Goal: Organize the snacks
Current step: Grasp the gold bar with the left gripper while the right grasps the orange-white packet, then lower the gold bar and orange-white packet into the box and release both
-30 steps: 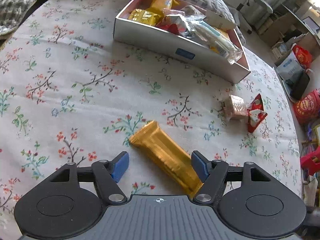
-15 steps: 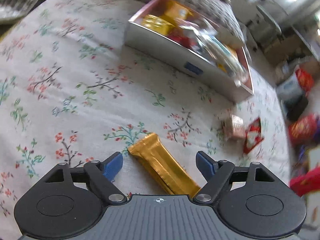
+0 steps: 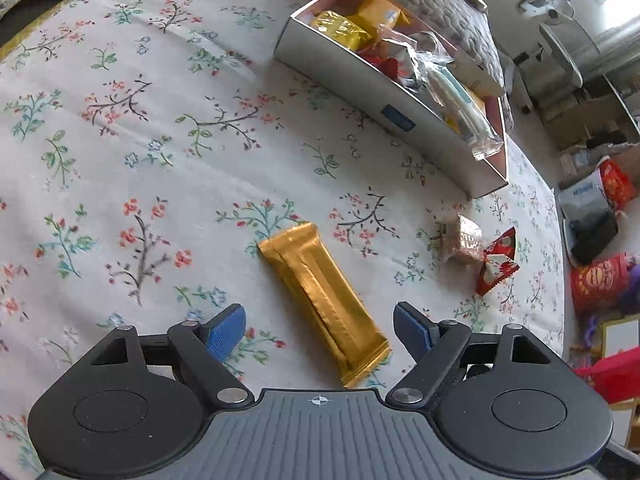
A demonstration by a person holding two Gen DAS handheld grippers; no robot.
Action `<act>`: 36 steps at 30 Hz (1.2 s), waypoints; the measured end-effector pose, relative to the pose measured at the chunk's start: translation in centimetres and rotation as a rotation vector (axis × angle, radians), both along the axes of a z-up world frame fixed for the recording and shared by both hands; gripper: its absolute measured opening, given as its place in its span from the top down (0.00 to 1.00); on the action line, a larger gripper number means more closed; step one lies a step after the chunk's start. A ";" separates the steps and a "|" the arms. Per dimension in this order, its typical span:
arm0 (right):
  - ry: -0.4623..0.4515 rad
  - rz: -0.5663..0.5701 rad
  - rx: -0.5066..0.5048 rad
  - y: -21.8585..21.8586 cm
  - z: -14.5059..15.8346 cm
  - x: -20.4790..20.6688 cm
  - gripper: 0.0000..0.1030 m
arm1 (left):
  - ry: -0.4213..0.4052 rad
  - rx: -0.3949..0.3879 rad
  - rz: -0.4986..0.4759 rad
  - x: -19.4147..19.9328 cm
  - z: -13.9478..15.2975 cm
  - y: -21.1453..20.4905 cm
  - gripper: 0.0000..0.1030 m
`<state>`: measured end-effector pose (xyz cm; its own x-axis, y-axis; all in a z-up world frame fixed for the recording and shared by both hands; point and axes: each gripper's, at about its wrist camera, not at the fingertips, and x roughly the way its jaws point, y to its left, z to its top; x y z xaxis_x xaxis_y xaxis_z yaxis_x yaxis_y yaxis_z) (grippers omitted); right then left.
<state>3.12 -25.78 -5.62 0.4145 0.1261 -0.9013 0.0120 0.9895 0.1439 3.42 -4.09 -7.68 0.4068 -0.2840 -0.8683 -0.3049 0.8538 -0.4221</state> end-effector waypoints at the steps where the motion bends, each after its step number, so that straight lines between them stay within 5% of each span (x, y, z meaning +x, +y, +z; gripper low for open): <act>1: -0.008 -0.003 0.008 0.1 0.1 -0.1 0.65 | 0.004 0.033 -0.001 0.1 -0.3 -0.5 0.21; 5: -0.036 0.000 0.033 0.2 0.7 0.1 0.65 | -0.069 0.215 -0.041 0.5 -0.5 -3.1 0.23; 6: -0.042 0.003 0.034 0.3 0.8 0.1 0.65 | -0.088 0.273 -0.064 0.7 -0.6 -3.8 0.35; 7: -0.045 0.005 0.035 0.4 0.8 0.2 0.65 | -0.110 0.326 -0.089 0.7 -0.6 -4.4 0.57; 10: -0.058 0.008 0.044 0.2 0.9 0.3 0.65 | -0.135 0.318 -0.111 1.1 -0.7 -4.0 0.75; 15: -0.080 -0.015 0.070 -0.7 1.2 0.7 0.65 | -0.120 0.193 -0.059 2.1 -0.4 -1.0 0.76; 23: -0.124 0.003 0.126 -0.4 2.1 1.0 0.65 | -0.171 0.114 -0.041 1.9 1.1 1.9 0.76; 30: -0.141 0.025 0.156 -0.1 2.6 1.6 0.65 | -0.238 0.125 -0.069 2.6 3.0 1.0 0.76; 36: -0.135 0.022 0.150 -0.1 2.1 3.2 0.65 | -0.336 0.225 -0.091 6.0 5.6 0.7 0.76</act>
